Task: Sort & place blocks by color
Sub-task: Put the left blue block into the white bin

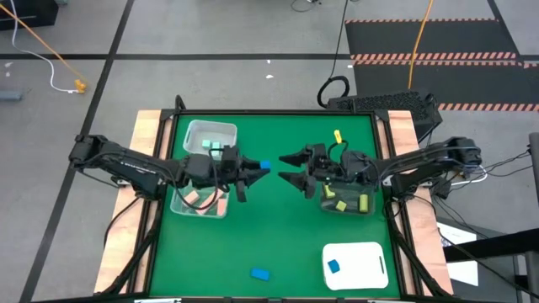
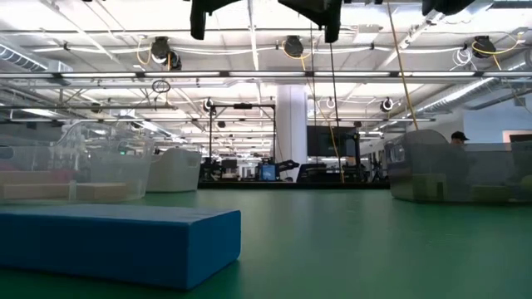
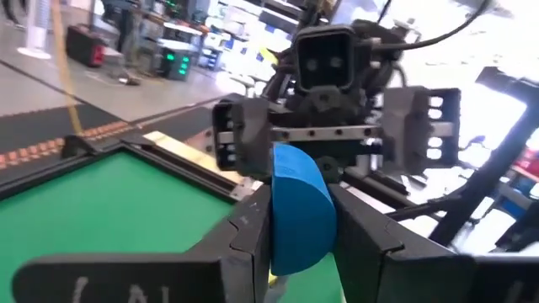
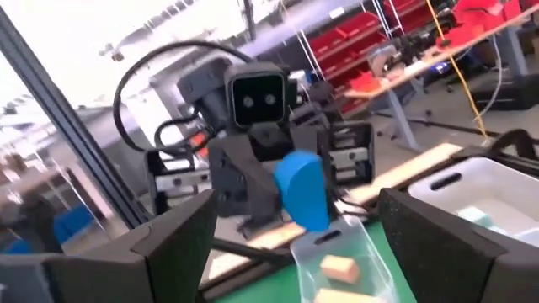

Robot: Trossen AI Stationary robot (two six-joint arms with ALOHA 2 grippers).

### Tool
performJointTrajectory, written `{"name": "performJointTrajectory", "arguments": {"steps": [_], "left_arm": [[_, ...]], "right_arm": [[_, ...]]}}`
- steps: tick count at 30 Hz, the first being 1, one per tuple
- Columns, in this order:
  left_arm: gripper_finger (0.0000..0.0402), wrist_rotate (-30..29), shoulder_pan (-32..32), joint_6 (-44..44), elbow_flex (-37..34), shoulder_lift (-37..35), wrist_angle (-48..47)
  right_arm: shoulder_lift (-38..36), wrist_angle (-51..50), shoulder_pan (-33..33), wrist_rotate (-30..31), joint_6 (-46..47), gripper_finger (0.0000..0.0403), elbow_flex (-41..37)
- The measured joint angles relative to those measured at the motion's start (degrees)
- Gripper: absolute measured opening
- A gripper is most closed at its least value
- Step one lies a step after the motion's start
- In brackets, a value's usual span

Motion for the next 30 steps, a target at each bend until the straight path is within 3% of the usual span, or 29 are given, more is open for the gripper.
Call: {"name": "performJointTrajectory", "arguments": {"steps": [9,17,24,30], "left_arm": [[0.0096,5.71,0.07,-5.29,-0.04,0.86,-0.27],[0.0097,6.96,1.12,-9.7,-0.02,1.16,-2.27],[0.0097,6.21,3.83,-11.29,-0.04,1.22,-3.88],[0.0097,6.19,4.64,-7.82,-0.04,1.22,-3.82]], "right_arm": [[3.96,3.54,-0.77,0.1,17.23,0.032,0.01],[5.14,3.81,-0.74,0.06,18.59,0.0318,0.01],[5.11,3.62,-0.76,0.15,20.99,0.0291,0.03],[5.11,3.61,-1.11,0.13,21.06,0.0278,0.03]]}}
